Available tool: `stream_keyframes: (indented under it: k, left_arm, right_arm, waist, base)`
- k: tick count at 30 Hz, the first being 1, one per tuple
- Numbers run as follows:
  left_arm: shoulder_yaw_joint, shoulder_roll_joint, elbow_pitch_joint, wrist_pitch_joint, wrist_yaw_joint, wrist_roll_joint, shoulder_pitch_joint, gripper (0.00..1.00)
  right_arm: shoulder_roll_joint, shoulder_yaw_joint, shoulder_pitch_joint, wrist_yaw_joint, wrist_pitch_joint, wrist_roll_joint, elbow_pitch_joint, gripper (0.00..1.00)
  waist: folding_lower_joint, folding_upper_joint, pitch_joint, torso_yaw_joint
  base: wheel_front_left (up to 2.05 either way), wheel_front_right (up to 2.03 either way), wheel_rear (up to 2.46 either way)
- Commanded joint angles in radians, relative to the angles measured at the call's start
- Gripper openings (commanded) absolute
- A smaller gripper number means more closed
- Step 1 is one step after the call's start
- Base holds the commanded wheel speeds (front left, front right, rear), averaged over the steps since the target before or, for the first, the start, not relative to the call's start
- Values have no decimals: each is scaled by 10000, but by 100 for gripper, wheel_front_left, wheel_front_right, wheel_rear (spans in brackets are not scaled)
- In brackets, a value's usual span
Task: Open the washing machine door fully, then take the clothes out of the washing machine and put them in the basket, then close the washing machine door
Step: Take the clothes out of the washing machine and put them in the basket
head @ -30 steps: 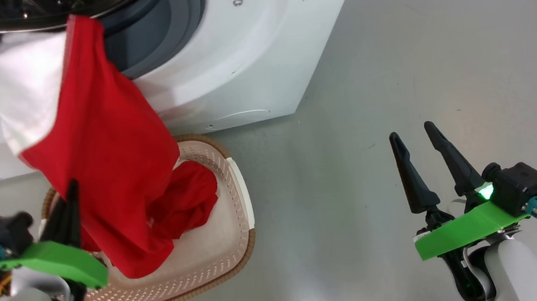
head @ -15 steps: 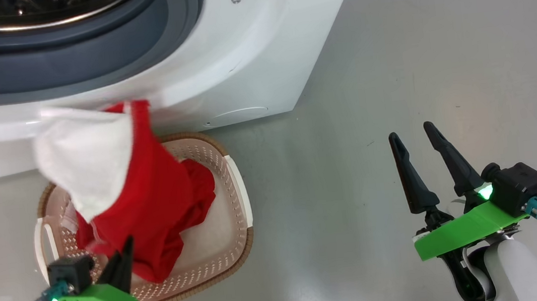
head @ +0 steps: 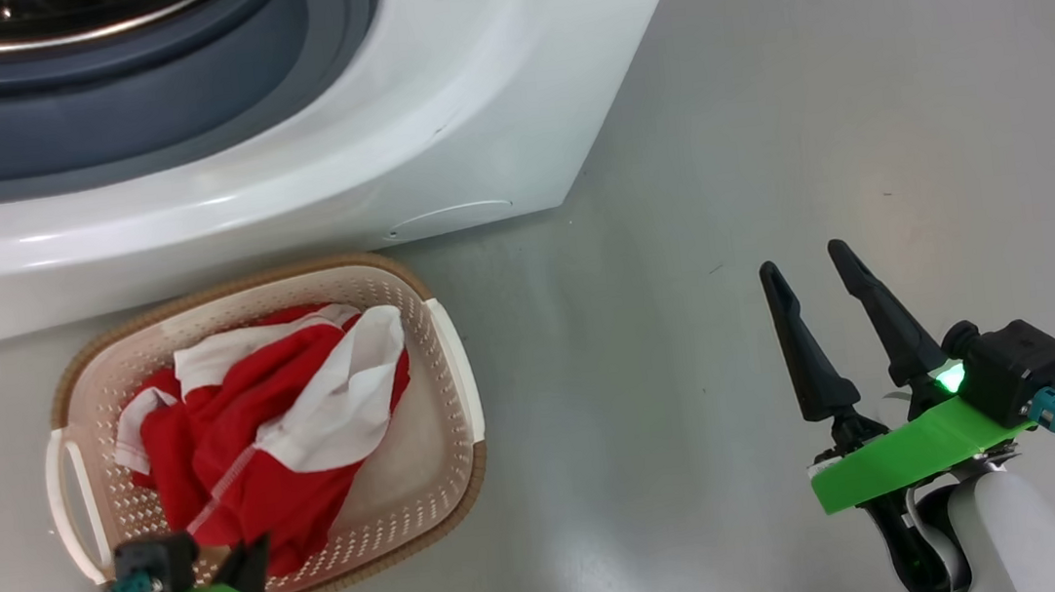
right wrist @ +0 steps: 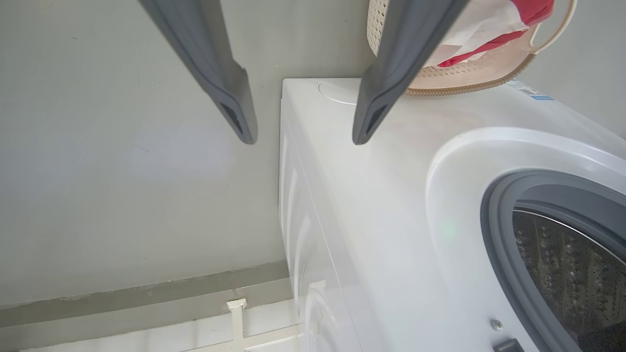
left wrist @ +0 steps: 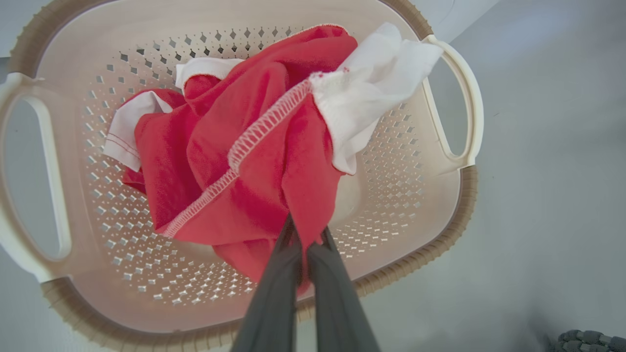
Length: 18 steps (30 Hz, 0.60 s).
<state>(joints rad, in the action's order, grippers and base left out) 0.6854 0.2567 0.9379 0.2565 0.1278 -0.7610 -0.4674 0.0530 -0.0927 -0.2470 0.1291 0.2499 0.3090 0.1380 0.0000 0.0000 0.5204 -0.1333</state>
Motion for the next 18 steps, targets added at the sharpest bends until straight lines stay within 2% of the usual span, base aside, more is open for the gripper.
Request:
stream_keyframes:
  k: [1,6,7,8,9,10,11,12,18]
  left_arm:
    - [-164,354,64,53,29,-187,-208,0]
    - [-46,430,310,53,29,-442,-676,2]
    - [-32,448,338,53,29,-475,-750,22]
    - [-30,474,359,53,29,-504,-823,35]
    - [-42,500,374,53,29,-535,-882,45]
    - [-49,522,388,53,29,-565,-923,61]
    - [-66,548,409,53,29,-593,-962,95]
    - [-92,574,430,53,29,-618,-997,100]
    - [-273,704,434,53,29,-678,-1204,100]
  right_arm:
    - [-28,-314,60,16,118,-34,-261,100]
    - [-28,-346,1,16,119,-33,-297,100]
    - [-28,-356,-11,16,119,-33,-304,100]
    - [-28,-368,-21,16,119,-30,-313,100]
    - [-28,-379,-29,16,119,-26,-324,100]
    - [-28,-388,-36,16,119,-22,-333,100]
    - [-28,-395,-43,16,119,-18,-338,100]
    - [-28,-400,-49,16,119,-14,-343,100]
    - [-28,-350,-76,16,119,-5,-375,100]
  waist:
    - [0,0,47,-21]
    - [0,0,206,-61]
    - [0,0,242,-74]
    - [0,0,279,-90]
    - [0,0,313,-107]
    - [0,0,346,-123]
    - [0,0,379,-139]
    - [0,0,404,-156]
    - [0,0,554,-189]
  base:
    - [0,0,0]
    - [0,0,0]
    - [0,0,0]
    - [0,0,0]
    - [0,0,0]
    - [0,0,0]
    - [0,0,0]
    - [0,0,0]
    - [0,0,0]
